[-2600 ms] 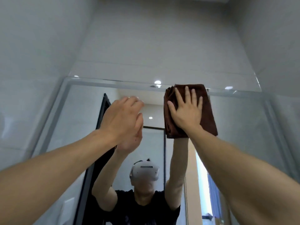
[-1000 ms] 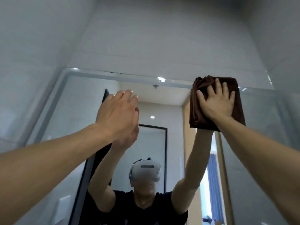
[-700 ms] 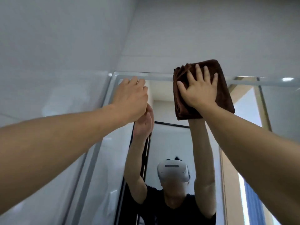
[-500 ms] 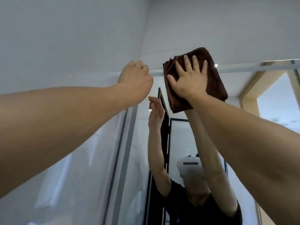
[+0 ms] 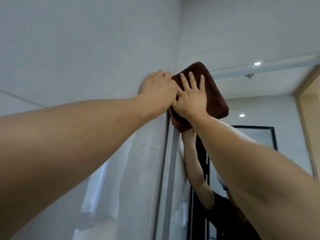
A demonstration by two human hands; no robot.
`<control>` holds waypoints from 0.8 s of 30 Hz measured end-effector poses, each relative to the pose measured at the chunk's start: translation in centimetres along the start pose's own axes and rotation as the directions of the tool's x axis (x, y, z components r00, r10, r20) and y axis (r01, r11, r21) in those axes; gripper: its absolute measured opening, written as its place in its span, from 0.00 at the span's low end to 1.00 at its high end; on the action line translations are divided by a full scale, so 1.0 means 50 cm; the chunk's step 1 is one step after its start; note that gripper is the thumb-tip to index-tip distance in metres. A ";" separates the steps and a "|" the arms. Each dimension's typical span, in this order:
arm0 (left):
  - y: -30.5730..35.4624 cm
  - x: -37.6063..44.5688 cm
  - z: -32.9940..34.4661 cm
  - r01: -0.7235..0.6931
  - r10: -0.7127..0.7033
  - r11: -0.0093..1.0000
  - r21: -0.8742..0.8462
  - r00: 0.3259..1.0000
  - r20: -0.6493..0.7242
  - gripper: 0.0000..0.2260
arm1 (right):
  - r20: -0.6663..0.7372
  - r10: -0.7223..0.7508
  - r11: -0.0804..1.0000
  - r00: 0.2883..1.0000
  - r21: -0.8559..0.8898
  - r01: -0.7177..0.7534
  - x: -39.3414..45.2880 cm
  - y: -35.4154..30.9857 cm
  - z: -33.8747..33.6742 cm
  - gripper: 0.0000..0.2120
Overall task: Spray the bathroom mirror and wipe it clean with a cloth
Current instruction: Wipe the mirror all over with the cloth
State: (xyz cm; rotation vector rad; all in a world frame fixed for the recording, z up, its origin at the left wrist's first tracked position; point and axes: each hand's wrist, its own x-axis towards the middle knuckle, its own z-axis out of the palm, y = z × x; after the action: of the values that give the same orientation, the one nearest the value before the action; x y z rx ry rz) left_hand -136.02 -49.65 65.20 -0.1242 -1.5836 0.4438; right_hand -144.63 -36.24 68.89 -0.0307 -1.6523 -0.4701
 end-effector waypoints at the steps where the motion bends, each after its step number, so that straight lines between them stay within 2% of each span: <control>1: 0.003 -0.009 0.001 0.002 -0.002 1.000 -0.012 1.000 0.003 0.13 | -0.009 -0.006 1.000 1.000 0.017 0.006 -0.021 -0.005 -0.001 0.31; 5: 0.029 -0.046 -0.013 0.096 -0.094 0.982 -0.164 0.995 0.022 0.12 | -0.007 -0.016 0.997 1.000 0.074 0.017 -0.126 -0.020 -0.008 0.32; 9: 0.079 -0.074 -0.028 0.159 -0.148 0.947 -0.279 0.987 0.059 0.10 | 0.021 0.010 0.998 1.000 0.055 -0.011 -0.174 0.054 -0.029 0.32; 15: 0.216 -0.080 -0.092 0.139 -0.151 0.891 -0.432 0.988 0.007 0.11 | -0.002 0.087 0.996 0.996 0.025 -0.087 -0.229 0.270 -0.078 0.32; 17: 0.288 -0.053 -0.137 0.168 -0.182 0.839 -0.517 0.983 0.023 0.17 | -0.002 0.134 0.991 0.991 0.008 -0.134 -0.250 0.353 -0.098 0.32; 20: 0.403 0.008 -0.214 0.189 -0.275 0.743 -0.642 0.961 -0.036 0.13 | -0.015 0.199 0.980 0.980 -0.015 -0.199 -0.288 0.479 -0.131 0.32; 24: 0.538 0.065 -0.324 0.129 -0.322 0.626 -0.769 0.941 -0.105 0.14 | -0.027 0.259 0.964 0.966 -0.064 -0.260 -0.355 0.664 -0.178 0.31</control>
State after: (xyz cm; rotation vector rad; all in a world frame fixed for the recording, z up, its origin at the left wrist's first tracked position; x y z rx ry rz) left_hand -125.51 -20.56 58.74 -0.5907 -1.4295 -0.4627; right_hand -123.98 -4.31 61.87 -0.2889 -1.5863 -0.3243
